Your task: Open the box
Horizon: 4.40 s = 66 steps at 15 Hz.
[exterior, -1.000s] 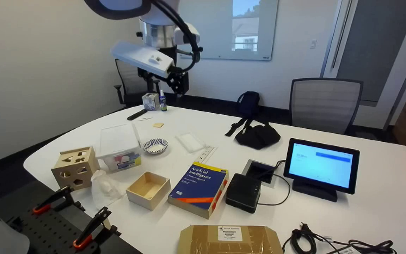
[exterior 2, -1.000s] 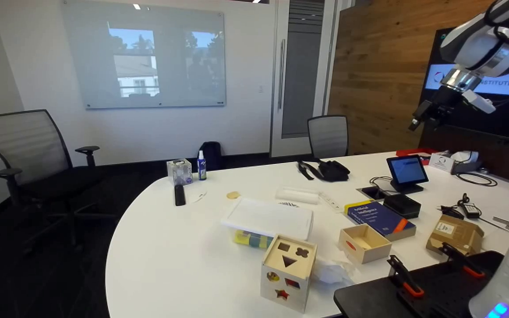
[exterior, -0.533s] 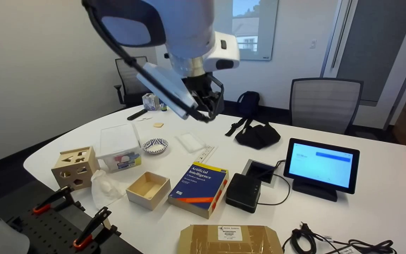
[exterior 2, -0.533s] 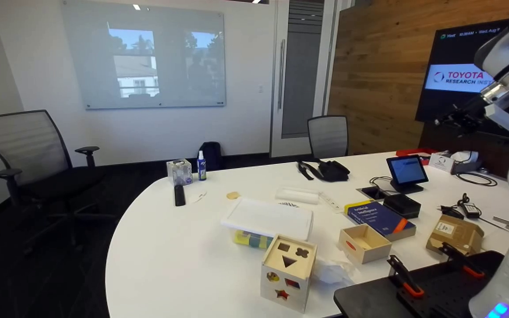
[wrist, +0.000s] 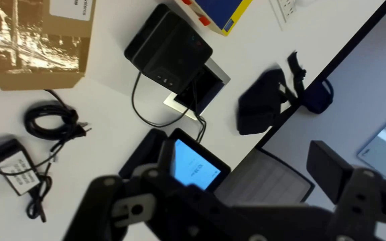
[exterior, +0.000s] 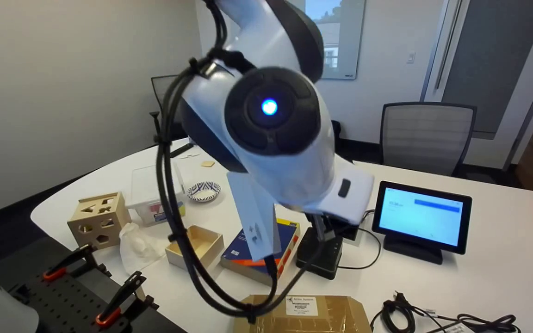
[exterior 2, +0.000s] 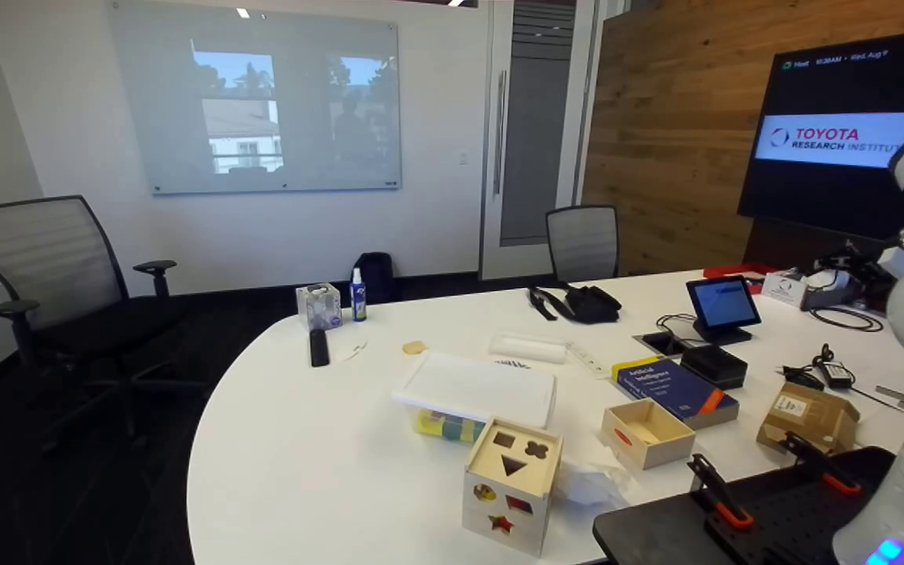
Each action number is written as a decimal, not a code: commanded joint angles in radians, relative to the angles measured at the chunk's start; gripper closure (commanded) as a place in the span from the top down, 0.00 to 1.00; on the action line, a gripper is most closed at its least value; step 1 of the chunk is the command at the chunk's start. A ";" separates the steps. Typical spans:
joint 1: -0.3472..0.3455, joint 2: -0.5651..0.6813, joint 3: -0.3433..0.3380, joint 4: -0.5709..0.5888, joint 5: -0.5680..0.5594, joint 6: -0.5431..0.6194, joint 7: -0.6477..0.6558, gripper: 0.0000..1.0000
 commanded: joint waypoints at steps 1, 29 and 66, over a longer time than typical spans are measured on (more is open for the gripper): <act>-0.107 0.222 0.073 0.147 0.133 -0.039 0.018 1.00; -0.424 0.714 0.263 0.372 0.223 -0.005 0.221 1.00; -0.311 0.495 0.217 0.151 0.552 -0.110 -0.080 0.01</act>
